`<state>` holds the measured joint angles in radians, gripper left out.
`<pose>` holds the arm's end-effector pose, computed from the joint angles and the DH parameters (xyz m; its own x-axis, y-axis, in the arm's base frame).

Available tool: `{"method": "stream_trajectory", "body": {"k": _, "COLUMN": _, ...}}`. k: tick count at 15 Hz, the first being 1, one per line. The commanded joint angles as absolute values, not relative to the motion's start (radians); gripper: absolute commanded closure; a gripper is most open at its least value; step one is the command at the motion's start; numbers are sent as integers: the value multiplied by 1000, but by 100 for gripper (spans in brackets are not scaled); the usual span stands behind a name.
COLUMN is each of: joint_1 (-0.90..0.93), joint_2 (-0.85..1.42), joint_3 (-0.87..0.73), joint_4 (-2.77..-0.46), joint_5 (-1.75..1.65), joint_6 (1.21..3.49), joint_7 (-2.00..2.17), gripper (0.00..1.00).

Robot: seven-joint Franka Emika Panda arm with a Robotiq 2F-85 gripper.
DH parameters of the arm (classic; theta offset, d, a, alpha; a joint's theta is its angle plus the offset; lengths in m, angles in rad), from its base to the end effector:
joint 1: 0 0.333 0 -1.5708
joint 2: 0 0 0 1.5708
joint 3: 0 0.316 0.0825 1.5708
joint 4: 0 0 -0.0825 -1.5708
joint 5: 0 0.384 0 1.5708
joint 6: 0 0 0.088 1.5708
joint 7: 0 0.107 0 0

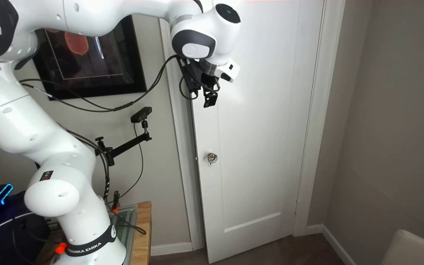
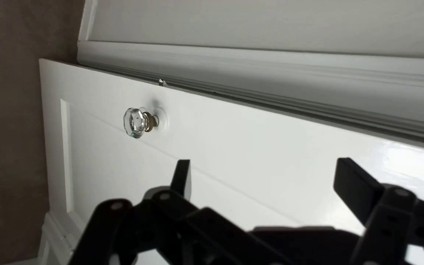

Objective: Close the door

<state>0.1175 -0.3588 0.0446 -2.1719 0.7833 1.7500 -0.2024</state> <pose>0.4300 0.1367 0.5576 0.9837 0.1779 0.0259 0.1474 -0.7159 -0.6825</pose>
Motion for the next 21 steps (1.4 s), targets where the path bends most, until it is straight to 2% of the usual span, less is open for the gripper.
{"method": "stream_trajectory", "body": {"k": 1, "joint_1": 96, "joint_2": -418, "joint_3": 28, "joint_4": -2206, "joint_5": 799, "joint_6": 1746, "joint_7": -215, "gripper": 0}}
{"method": "stream_trajectory", "body": {"k": 6, "joint_1": 55, "joint_2": -444, "joint_3": 70, "joint_4": -2212, "joint_5": 734, "joint_6": 1910, "joint_7": -55, "gripper": 0}}
{"method": "stream_trajectory", "body": {"k": 16, "joint_1": 171, "joint_2": -420, "joint_3": 41, "joint_4": -2155, "joint_5": 961, "joint_6": 1792, "joint_7": -342, "gripper": 0}}
{"method": "stream_trajectory", "body": {"k": 21, "joint_1": 156, "joint_2": -409, "joint_3": 69, "joint_4": -2147, "joint_5": 950, "joint_6": 1790, "joint_7": -352, "gripper": 0}}
